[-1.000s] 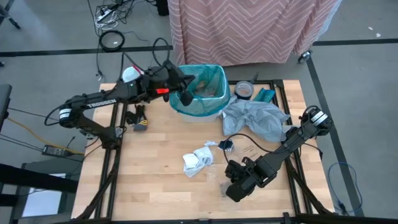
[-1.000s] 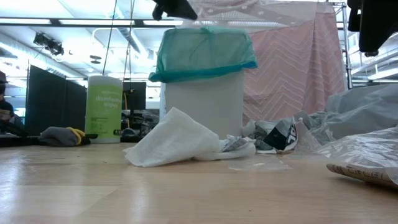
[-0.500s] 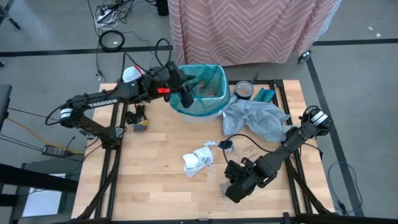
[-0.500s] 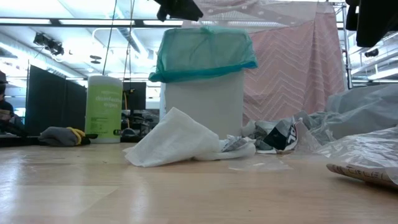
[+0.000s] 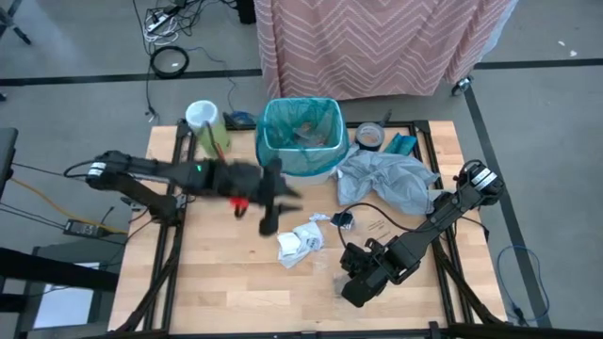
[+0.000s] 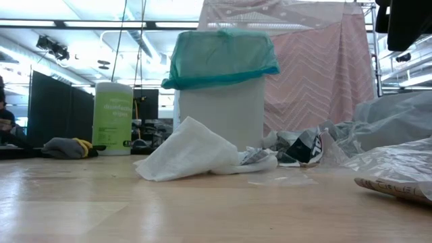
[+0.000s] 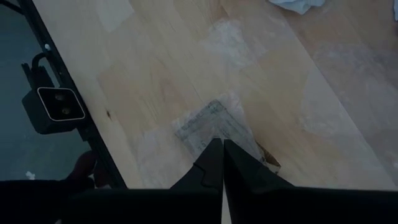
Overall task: Place trash/remove bag and relplace
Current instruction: Put the white paper into the trash bin
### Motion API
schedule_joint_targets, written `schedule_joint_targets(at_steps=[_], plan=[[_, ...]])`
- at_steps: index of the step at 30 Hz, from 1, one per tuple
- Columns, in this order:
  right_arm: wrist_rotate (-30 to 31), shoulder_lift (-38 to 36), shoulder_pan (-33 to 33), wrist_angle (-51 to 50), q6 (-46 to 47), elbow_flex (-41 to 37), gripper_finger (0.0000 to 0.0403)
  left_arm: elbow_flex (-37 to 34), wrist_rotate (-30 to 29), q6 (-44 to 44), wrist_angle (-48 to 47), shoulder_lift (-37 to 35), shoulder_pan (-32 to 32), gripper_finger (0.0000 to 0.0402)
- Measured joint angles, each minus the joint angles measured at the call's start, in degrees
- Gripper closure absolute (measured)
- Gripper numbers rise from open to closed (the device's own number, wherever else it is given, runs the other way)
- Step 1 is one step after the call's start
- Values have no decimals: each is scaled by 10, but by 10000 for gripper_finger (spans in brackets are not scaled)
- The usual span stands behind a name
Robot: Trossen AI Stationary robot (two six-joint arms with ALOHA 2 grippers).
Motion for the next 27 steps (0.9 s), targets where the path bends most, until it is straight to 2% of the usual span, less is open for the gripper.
schedule_joint_targets(at_steps=[3,6,11,21,27], plan=[[0,0,1,0,0,0,402,-69,-28,-58,19,1,-50,255],[0,0,1,0,-4,0,402,-144,-66,-113,83,1,-91,255],[-1,0,1,0,-14,0,399,-252,-149,-179,169,1,-134,255],[-6,0,1,0,-15,0,400,-384,-200,-238,266,1,-142,255],[-23,0,1,0,-18,0,400,-432,-235,-240,331,1,-141,255]])
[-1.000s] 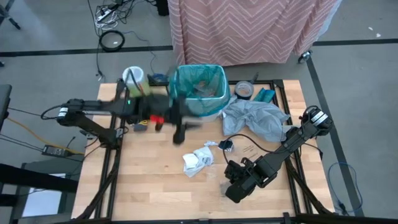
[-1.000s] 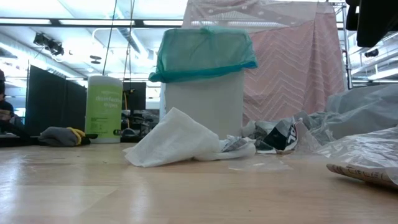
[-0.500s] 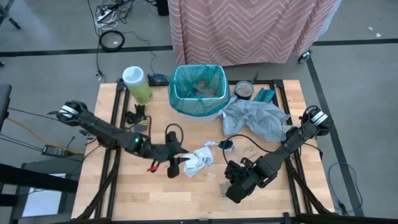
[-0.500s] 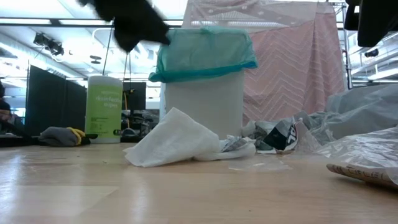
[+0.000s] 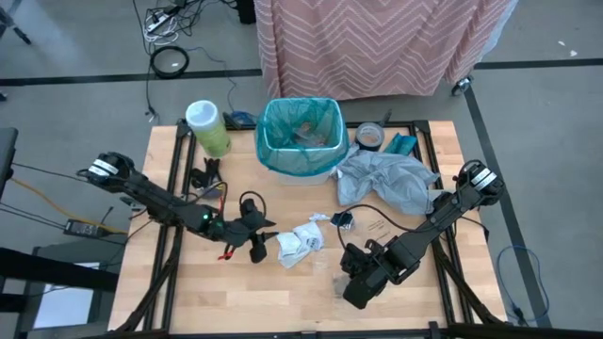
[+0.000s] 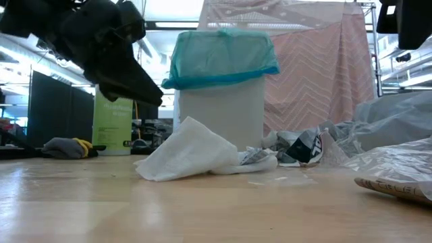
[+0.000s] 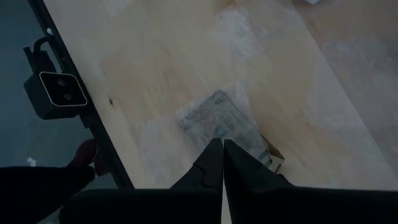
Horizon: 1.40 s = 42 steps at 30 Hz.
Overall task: Place trash/remove bag and relplace
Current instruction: Put the white paper into the trash bin
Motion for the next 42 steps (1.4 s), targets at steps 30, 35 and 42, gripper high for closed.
schedule_joint_targets(at_steps=[30,35,42], plan=[[-15,0,0,7,-10,0,399,-20,40,-35,260,244,0,257],[-20,0,0,10,-11,0,402,-16,53,-43,258,245,0,313],[-20,0,0,9,-11,0,401,1,89,-47,235,245,0,395]])
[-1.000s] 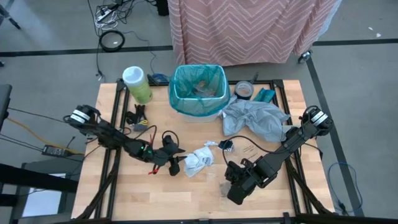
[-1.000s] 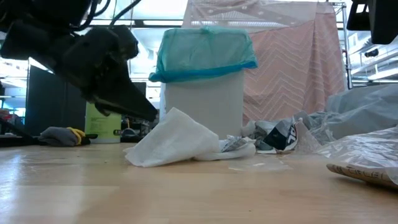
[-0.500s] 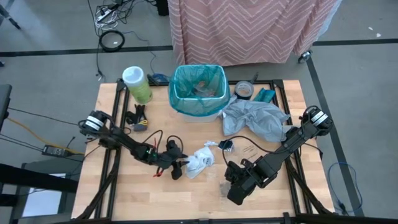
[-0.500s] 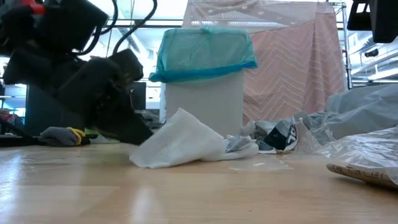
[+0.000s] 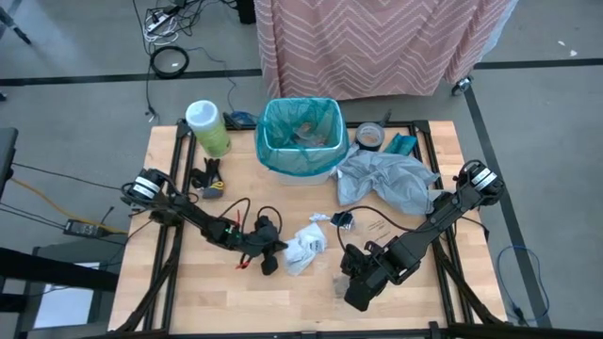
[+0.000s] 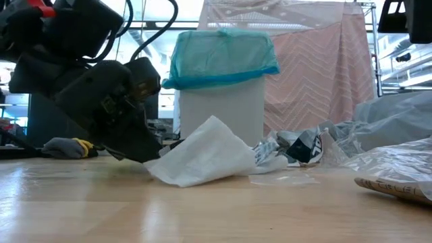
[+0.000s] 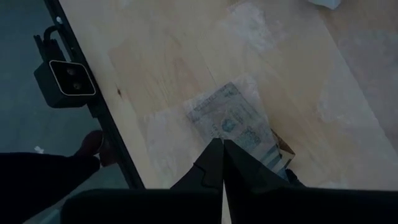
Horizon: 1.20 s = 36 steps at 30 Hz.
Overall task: Place trash/remove bag and relplace
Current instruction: Put the white paper into the trash bin
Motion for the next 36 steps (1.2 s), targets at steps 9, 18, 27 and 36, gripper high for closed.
schedule_joint_targets(at_steps=[9,18,27,36], plan=[[14,0,0,-1,0,0,402,32,-29,-20,-18,-57,0,399],[21,0,0,0,0,0,402,84,-40,19,-134,-102,0,390],[22,0,0,4,-10,0,383,91,67,206,-206,-94,-15,324],[11,0,0,7,-30,0,360,90,14,276,-273,-94,-18,275]])
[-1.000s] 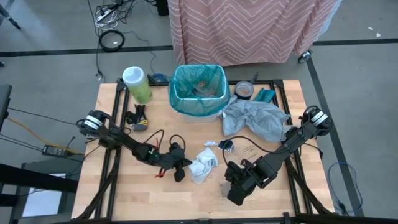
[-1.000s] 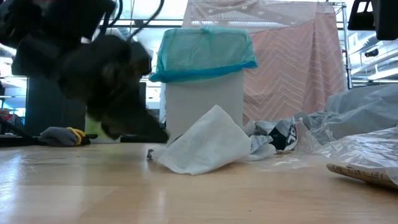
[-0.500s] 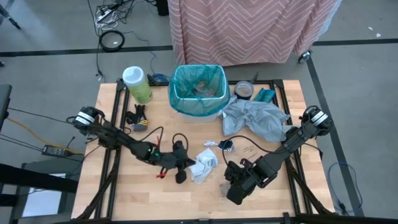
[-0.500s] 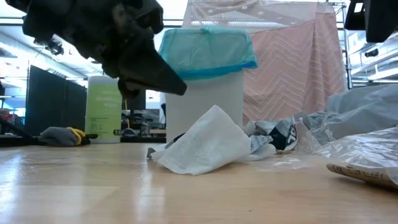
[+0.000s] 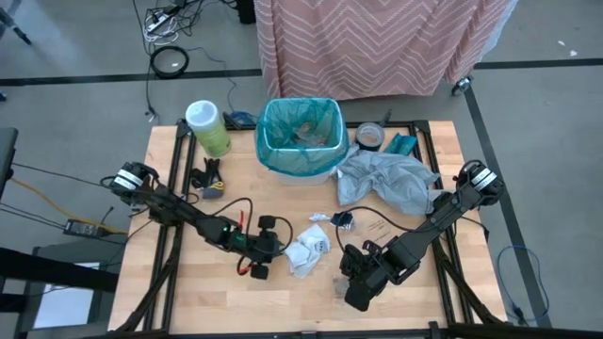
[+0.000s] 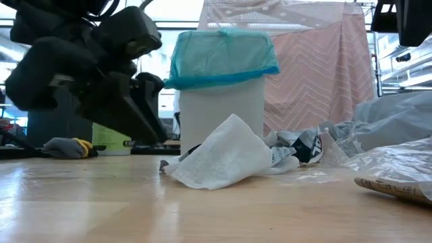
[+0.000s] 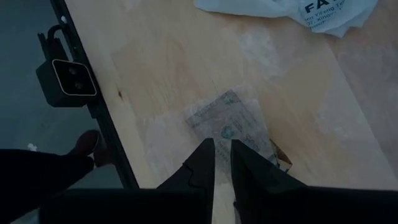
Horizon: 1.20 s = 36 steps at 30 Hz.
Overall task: Place trash/remove bag and relplace
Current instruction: Put the white paper into the trash bin
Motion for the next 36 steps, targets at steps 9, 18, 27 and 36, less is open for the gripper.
schedule_joint_targets(at_steps=[9,18,27,36], plan=[[-4,0,0,1,-14,0,358,0,4,31,1,20,0,257],[-6,0,0,1,-14,0,355,0,-15,75,7,29,0,256],[-6,0,0,1,-10,0,355,0,-13,91,46,64,0,256],[-6,0,0,1,15,0,357,1,-74,67,76,86,0,272]])
